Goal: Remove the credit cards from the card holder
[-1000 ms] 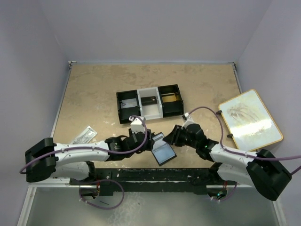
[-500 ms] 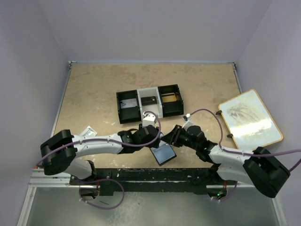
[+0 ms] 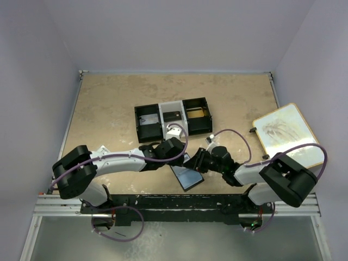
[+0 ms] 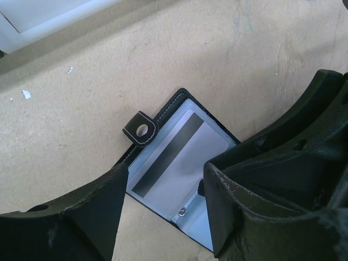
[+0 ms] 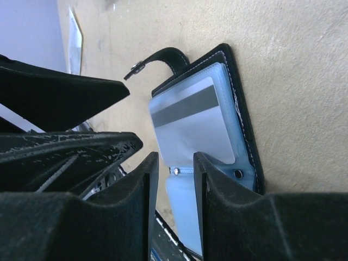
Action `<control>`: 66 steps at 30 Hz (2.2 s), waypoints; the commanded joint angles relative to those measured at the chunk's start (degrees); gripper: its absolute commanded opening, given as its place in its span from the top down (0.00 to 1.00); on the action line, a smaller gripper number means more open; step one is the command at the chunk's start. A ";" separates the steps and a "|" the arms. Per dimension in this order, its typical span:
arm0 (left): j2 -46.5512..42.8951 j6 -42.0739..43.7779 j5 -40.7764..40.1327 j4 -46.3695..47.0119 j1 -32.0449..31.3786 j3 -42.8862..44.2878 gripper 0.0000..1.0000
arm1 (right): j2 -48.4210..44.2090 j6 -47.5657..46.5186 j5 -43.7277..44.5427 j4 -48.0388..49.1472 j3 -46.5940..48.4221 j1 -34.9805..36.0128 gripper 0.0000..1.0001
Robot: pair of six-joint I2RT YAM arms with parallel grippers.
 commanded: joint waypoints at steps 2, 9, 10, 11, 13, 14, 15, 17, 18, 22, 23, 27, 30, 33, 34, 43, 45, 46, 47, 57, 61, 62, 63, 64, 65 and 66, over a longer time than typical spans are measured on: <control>0.23 2.36 1.94 1.72 0.05 2.27 0.45 | -2.40 -0.24 -0.39 0.68 0.83 0.26 0.65; -0.62 2.81 0.90 1.95 0.11 1.59 0.46 | -9.99 -1.72 3.78 -9.88 0.86 0.26 0.64; -0.45 2.88 0.78 1.92 0.22 1.70 0.46 | -10.61 -1.58 4.04 -10.47 0.53 0.26 0.63; -0.21 2.90 0.80 1.76 0.28 1.84 0.46 | -11.17 -1.37 3.86 -10.50 0.21 0.31 0.63; 0.66 3.03 1.07 1.69 0.37 2.37 0.46 | -11.13 -1.24 3.13 -9.85 -0.51 0.30 0.63; 1.04 3.14 1.22 1.81 0.37 2.49 0.46 | -10.76 -1.32 2.82 -9.43 -0.62 0.27 0.63; 1.52 3.16 1.45 1.98 0.41 2.66 0.47 | -10.09 -1.48 2.37 -8.92 -0.61 0.34 0.63; 2.19 3.29 2.24 2.44 0.39 2.93 0.47 | -8.54 -1.56 1.61 -7.53 -0.62 0.35 0.63; 2.54 3.38 2.68 2.67 0.40 2.94 0.47 | -7.70 -1.34 1.30 -6.44 -0.81 0.35 0.64; 3.96 3.78 3.56 3.12 0.42 2.96 0.50 | -4.44 -0.06 1.28 -2.71 -1.68 0.35 0.64; 4.38 3.90 3.45 3.04 0.42 2.88 0.51 | -3.65 0.05 1.66 -2.32 -1.71 0.35 0.64; 6.19 4.49 1.09 2.10 0.51 3.50 0.53 | -0.71 1.10 3.10 -0.36 -1.89 0.35 0.66; 7.66 4.99 -0.59 1.61 0.50 4.12 0.56 | 1.39 3.13 4.55 3.28 -3.27 0.35 0.66; 8.46 5.10 -0.93 1.47 0.46 4.18 0.60 | 3.11 4.68 5.47 5.14 -3.56 0.35 0.66; 8.61 4.98 -0.92 1.33 0.46 4.08 0.61 | 3.55 5.10 5.67 5.88 -3.56 0.35 0.66; 6.88 3.85 -0.95 1.50 0.48 1.03 0.68 | 6.95 9.11 6.20 13.35 -3.81 0.35 0.73; 6.57 3.49 -0.55 1.77 0.46 0.50 0.69 | 7.57 9.87 6.13 14.32 -3.58 0.39 0.78; 6.40 3.25 -0.42 1.83 0.46 0.30 0.70 | 7.84 10.11 6.12 15.04 -3.52 0.35 0.79; 6.21 3.13 -0.33 1.88 0.51 0.12 0.70 | 8.18 10.26 5.86 15.56 -3.36 0.35 0.81; 4.73 2.46 -1.47 1.42 0.47 -0.88 0.71 | 10.41 13.12 3.79 23.47 -6.31 0.35 1.00; 4.63 2.30 -2.61 0.85 0.48 -0.71 0.71 | 9.00 12.93 3.41 22.31 -7.21 0.35 1.00; 4.64 2.29 -2.69 0.78 0.47 -0.65 0.71 | 8.30 12.82 3.35 21.43 -7.44 0.35 1.00; 4.58 2.29 -2.76 0.78 0.47 -0.59 0.71 | 7.49 12.77 3.31 20.18 -7.69 0.35 1.00; 4.61 2.29 -2.77 0.67 0.50 -0.61 0.71 | 6.44 12.75 3.42 18.71 -7.85 0.35 1.00; 4.64 2.31 -2.78 0.60 0.46 -0.59 0.71 | 5.38 12.46 3.52 17.11 -8.01 0.35 1.00; 4.66 2.36 -2.85 0.55 0.46 -0.56 0.71 | 3.60 11.99 3.56 14.47 -8.04 0.35 1.00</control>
